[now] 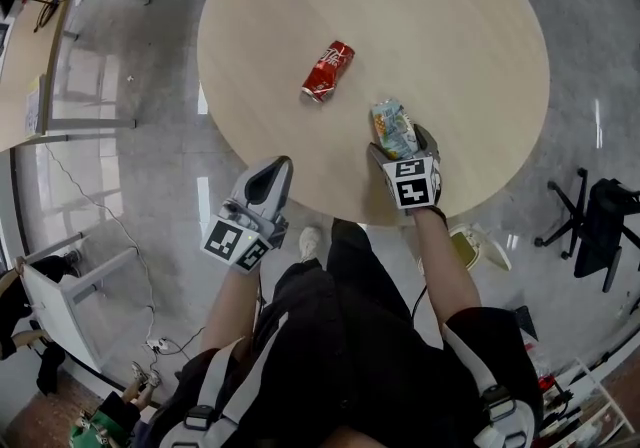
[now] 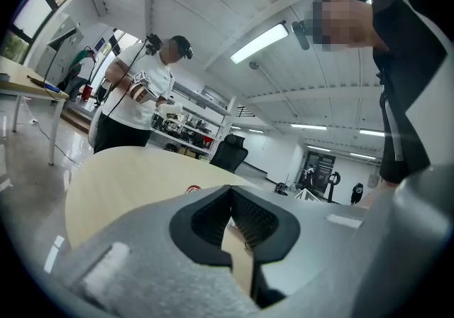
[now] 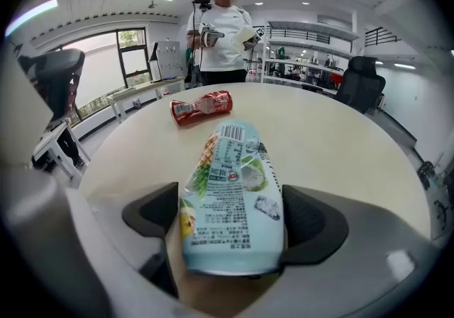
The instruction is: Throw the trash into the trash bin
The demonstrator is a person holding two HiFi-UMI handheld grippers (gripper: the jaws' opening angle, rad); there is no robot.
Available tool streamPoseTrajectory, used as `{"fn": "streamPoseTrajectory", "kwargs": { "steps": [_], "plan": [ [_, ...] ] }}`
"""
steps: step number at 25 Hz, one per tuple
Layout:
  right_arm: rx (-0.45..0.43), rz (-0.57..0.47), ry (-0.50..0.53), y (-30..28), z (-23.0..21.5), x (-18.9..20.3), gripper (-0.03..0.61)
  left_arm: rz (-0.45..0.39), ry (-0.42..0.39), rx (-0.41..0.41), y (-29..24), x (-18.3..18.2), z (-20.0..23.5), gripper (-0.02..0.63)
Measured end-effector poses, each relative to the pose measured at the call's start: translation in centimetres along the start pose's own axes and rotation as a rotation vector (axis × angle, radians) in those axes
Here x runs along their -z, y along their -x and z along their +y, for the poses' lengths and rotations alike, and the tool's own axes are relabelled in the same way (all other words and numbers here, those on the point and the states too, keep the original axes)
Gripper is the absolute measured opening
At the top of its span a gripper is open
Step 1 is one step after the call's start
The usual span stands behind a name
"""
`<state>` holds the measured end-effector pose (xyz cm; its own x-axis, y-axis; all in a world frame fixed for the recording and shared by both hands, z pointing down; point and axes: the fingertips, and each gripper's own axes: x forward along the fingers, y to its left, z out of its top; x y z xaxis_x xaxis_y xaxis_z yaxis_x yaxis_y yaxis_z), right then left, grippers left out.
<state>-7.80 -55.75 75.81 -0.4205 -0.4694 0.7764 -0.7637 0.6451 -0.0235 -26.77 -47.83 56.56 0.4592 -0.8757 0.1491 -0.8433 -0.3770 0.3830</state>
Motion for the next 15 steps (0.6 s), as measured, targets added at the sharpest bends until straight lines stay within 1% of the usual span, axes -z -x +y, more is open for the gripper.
{"fn": "streamPoseTrajectory", "kwargs": {
  "steps": [1,3,7,11,15],
  "plan": [
    [-0.004,0.001,-0.010,-0.1,0.0,0.1,0.454,0.000,0.001,-0.004,0.2,0.0,0.1,0.000],
    [-0.017,0.005,-0.024,-0.1,0.2,0.1,0.417,-0.004,0.007,-0.012,0.6,0.0,0.3,0.000],
    [-0.032,0.042,-0.011,0.1,0.6,0.5,0.416,-0.010,0.012,-0.014,1.1,-0.2,0.5,0.000],
    [-0.036,0.075,0.024,1.5,0.9,0.5,0.416,-0.013,-0.012,0.006,1.3,-0.6,-0.1,0.000],
    [-0.034,0.067,0.023,3.2,1.4,0.6,0.416,-0.020,-0.032,0.043,1.4,-0.9,-1.0,0.000]
  ]
}}
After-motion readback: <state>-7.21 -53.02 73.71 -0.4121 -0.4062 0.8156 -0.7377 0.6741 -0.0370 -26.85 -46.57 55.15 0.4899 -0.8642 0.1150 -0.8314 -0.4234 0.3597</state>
